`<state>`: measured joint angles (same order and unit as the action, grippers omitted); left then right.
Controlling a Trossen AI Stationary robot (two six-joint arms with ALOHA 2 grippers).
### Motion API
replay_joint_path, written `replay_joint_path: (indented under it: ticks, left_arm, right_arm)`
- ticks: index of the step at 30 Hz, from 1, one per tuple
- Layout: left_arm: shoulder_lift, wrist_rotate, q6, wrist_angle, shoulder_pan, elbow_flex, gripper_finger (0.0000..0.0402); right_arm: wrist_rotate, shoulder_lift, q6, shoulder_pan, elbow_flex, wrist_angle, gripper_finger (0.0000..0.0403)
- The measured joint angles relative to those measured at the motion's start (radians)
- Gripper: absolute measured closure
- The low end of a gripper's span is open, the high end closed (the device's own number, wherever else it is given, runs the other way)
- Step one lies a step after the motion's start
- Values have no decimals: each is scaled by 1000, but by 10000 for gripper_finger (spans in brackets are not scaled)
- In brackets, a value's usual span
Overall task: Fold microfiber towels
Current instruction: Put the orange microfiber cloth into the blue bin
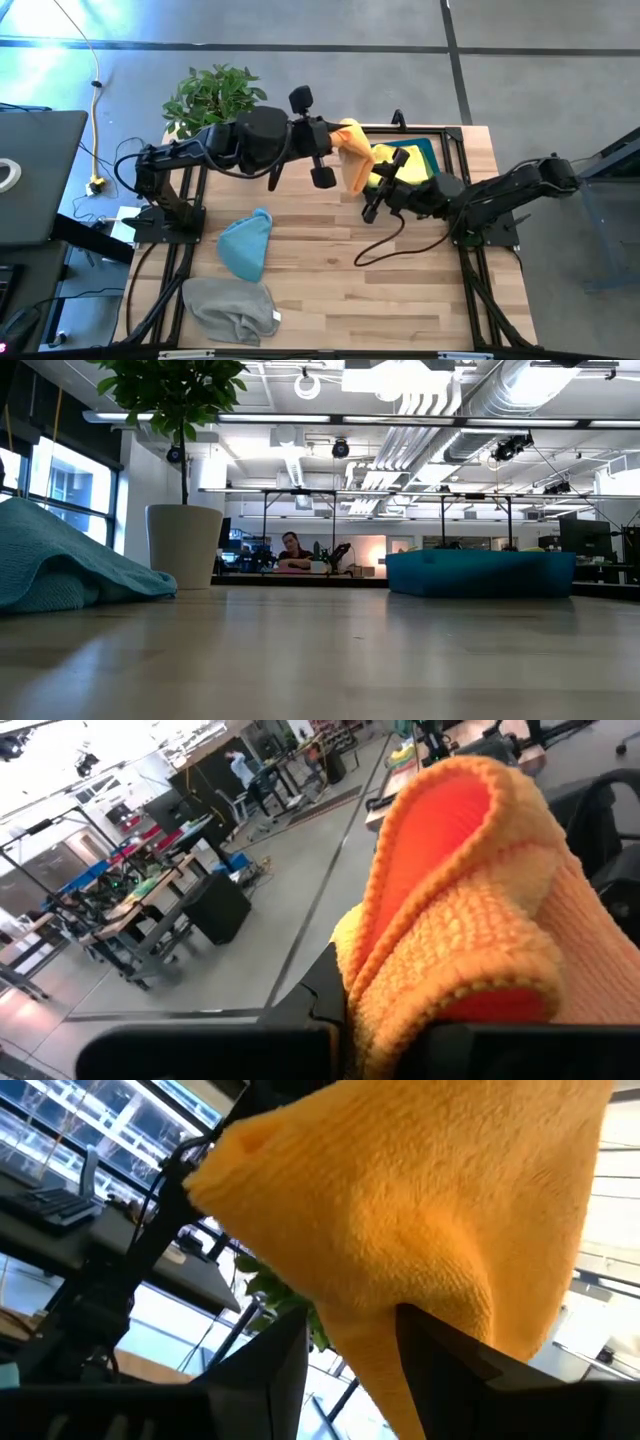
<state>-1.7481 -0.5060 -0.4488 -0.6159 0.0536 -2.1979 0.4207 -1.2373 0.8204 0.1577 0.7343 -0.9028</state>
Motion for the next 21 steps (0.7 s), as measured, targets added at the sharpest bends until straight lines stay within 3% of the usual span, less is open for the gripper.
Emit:
replay_joint_path:
  ticks: [7,16,21]
  left_arm:
    - [0,0,0,80,0,0,401]
    - [0,1,6,59,0,0,401]
    - [0,2,27,60,0,0,401]
  right_arm:
    - [-10,-3,-18,0,4,-2,258]
    - [-11,-27,-10,0,4,-92,258]
    - [-11,-27,-20,0,4,-128,278]
